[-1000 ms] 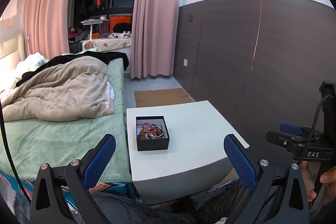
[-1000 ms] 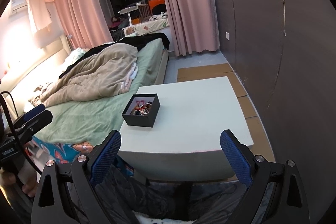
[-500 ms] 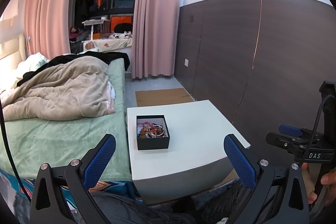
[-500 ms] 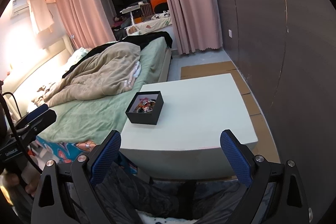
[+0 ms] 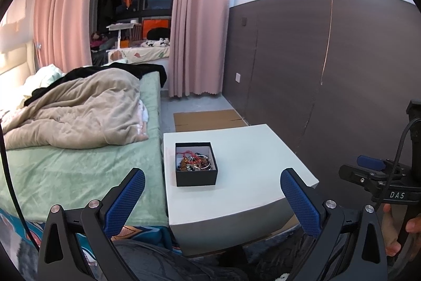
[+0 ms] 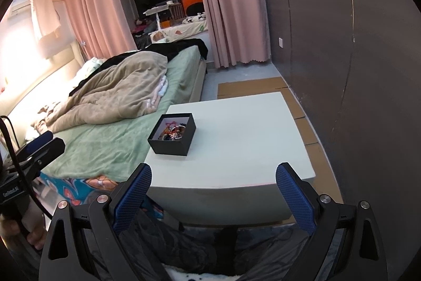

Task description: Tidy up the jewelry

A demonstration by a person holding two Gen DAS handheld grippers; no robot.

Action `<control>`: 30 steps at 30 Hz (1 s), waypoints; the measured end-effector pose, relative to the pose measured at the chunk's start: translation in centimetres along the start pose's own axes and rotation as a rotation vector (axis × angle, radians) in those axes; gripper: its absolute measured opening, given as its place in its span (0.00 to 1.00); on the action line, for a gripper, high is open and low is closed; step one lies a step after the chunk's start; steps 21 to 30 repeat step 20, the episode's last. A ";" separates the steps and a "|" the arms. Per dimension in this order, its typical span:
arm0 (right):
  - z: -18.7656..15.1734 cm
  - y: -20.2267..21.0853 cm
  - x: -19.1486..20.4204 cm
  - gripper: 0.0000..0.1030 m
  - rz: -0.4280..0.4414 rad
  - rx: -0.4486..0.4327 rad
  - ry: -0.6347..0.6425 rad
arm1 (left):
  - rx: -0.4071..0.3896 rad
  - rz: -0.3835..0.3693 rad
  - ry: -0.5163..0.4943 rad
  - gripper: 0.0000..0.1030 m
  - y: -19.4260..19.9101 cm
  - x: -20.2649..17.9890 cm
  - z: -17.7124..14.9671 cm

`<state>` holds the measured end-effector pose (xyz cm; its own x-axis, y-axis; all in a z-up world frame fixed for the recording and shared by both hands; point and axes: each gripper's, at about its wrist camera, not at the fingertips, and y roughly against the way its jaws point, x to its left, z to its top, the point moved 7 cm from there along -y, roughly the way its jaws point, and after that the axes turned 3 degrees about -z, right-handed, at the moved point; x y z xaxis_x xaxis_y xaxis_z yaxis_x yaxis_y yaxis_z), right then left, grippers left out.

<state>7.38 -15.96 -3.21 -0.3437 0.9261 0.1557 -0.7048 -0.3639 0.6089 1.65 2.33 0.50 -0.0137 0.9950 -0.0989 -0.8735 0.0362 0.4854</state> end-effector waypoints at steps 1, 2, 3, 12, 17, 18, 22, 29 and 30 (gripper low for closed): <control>0.0 0.0 0.0 0.93 0.001 0.001 -0.001 | 0.003 0.000 0.001 1.00 -0.1 0.0 -0.1; 0.0 0.0 0.1 0.93 0.002 0.003 -0.002 | 0.006 0.001 0.002 1.00 -0.2 0.1 -0.1; 0.0 0.0 0.0 0.93 0.001 0.003 -0.002 | 0.008 0.002 0.001 1.00 -0.3 0.1 -0.1; 0.1 -0.1 -0.2 0.93 -0.015 -0.002 -0.002 | -0.002 -0.001 -0.010 1.00 -0.5 0.1 -0.2; 0.1 -0.1 -0.2 0.93 -0.016 -0.001 -0.004 | -0.005 0.000 -0.017 1.00 -0.5 0.0 -0.1; 0.1 -0.1 -0.2 0.93 -0.015 0.001 -0.005 | -0.006 0.001 -0.019 1.00 -0.6 0.1 0.0; 0.1 -0.1 -0.2 0.93 -0.015 0.000 -0.005 | -0.006 0.003 -0.023 1.00 -0.6 0.0 0.1; 0.1 -0.1 -0.2 0.93 -0.015 0.000 -0.005 | -0.006 0.003 -0.023 1.00 -0.6 0.0 0.1; 0.1 -0.1 -0.2 0.93 -0.015 0.000 -0.005 | -0.006 0.003 -0.023 1.00 -0.6 0.0 0.1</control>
